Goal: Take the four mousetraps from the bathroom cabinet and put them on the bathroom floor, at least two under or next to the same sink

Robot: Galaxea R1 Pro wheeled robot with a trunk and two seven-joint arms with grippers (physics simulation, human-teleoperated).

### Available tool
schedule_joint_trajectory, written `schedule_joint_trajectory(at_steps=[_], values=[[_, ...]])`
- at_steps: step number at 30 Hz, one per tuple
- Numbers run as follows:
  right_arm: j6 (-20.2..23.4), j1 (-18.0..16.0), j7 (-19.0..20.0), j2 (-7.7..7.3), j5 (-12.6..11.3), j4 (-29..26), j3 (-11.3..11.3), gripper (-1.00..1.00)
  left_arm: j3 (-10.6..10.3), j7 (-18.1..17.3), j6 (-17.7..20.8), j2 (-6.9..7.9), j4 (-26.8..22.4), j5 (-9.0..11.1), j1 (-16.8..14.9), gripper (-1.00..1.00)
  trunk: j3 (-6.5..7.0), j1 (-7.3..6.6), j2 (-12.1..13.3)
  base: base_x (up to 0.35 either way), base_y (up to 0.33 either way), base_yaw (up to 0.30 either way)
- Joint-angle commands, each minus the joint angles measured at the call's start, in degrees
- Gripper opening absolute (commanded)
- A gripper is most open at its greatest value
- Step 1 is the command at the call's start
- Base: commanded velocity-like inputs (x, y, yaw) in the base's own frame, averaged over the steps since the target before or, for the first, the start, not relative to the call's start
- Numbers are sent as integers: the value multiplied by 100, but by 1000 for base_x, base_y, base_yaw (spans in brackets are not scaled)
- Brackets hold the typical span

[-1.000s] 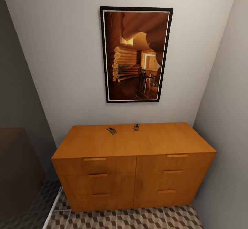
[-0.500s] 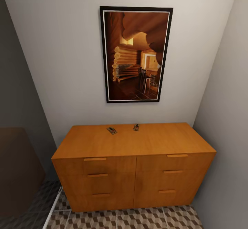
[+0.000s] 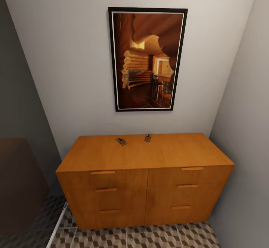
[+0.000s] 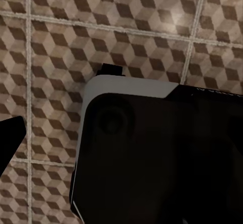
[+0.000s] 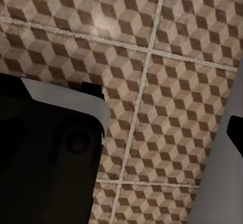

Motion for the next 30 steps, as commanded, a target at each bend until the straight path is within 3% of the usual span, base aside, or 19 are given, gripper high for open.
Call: schedule_joint_trajectory(at_steps=[1,30], values=[[-23,-9,-29,-1,55,18,-48,100,-36,7,-7,0,1,44,-3,100,11,-22,36,0,0,0],[-23,-9,-33,4,38,18,-47,100,-28,6,-7,-2,1,43,-3,100,532,-659,1199,0,0,0]])
